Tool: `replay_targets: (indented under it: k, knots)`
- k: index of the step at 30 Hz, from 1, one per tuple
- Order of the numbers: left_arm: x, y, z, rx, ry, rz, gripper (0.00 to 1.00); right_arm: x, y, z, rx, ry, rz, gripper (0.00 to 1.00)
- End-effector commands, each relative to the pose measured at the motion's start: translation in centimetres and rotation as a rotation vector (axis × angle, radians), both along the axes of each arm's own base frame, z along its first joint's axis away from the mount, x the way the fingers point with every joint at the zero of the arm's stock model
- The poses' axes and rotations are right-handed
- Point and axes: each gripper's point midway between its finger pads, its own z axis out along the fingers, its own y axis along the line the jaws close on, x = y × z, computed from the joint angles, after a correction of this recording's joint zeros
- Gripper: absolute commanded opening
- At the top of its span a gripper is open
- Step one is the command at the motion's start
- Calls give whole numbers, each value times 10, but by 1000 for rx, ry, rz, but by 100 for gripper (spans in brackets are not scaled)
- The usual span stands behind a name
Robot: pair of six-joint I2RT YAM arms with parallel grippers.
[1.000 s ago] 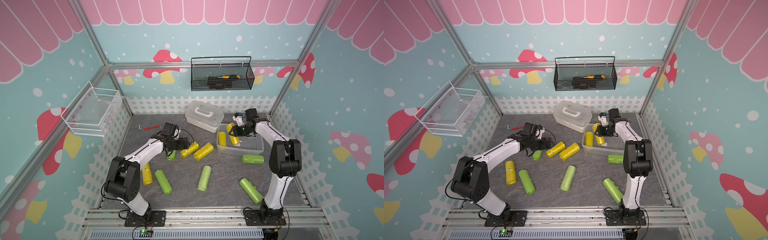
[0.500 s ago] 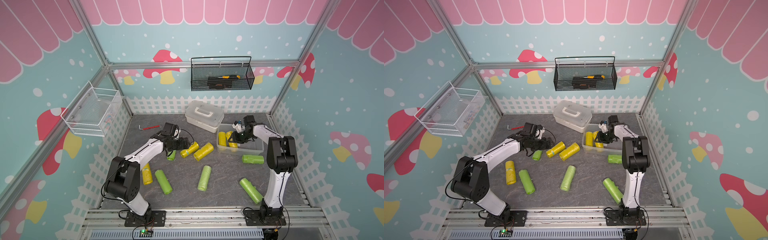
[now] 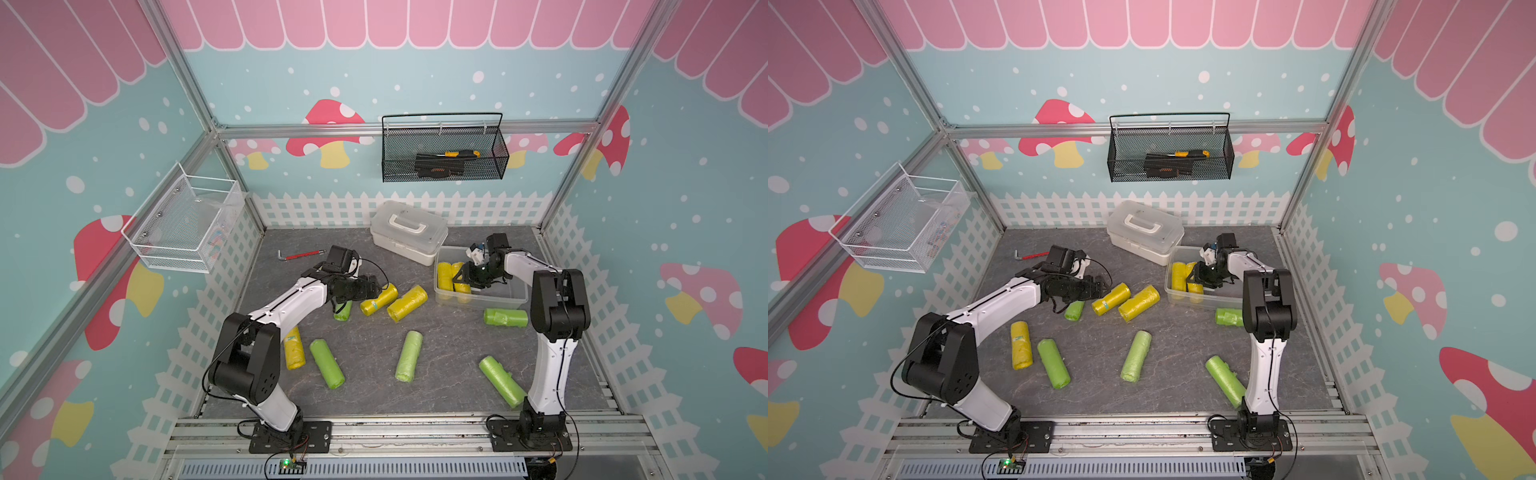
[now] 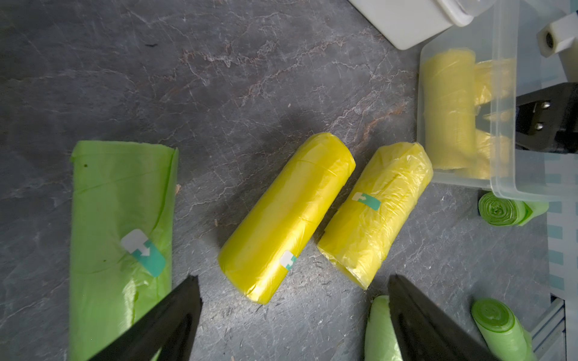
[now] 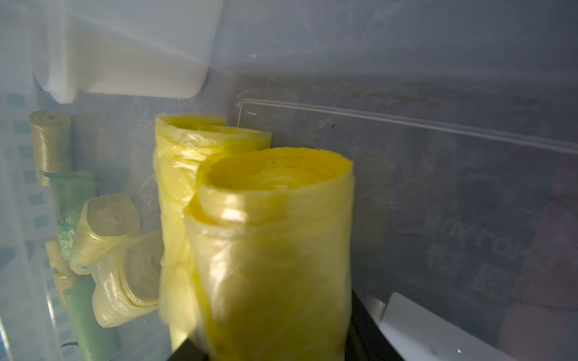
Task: Put the roll of trash bags into the storage box
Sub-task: Place the roll of trash bags in the storage box.
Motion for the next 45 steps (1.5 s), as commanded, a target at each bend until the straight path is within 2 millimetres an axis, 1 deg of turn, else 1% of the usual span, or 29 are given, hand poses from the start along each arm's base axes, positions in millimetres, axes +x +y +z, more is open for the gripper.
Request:
replay_targets:
  k: [1, 7, 17, 27, 30, 32, 39, 45]
  knots:
    - [-2, -1, 3, -8, -9, 3, 94, 6, 2, -8, 48, 16, -37, 48]
    - [-1, -1, 2, -10, -5, 4, 94, 4, 1, -4, 48, 9, -45, 51]
    - [0, -2, 4, -14, -9, 5, 94, 3, -3, 18, 29, -20, -36, 57]
    - [-1, -3, 5, -14, -11, 1, 94, -4, -7, 37, 6, -46, -16, 58]
    - [-1, -4, 7, -19, -13, 4, 94, -8, -8, 40, -1, -49, -13, 58]
    - [-1, -6, 7, -20, -14, 2, 94, -11, -8, 39, -6, -49, -12, 56]
    - [-2, -9, 8, -23, -19, -3, 94, -18, -8, 19, -4, -2, -3, 45]
    - [-3, -9, 8, -21, -18, -5, 94, -21, -9, 6, -15, 21, 2, 39]
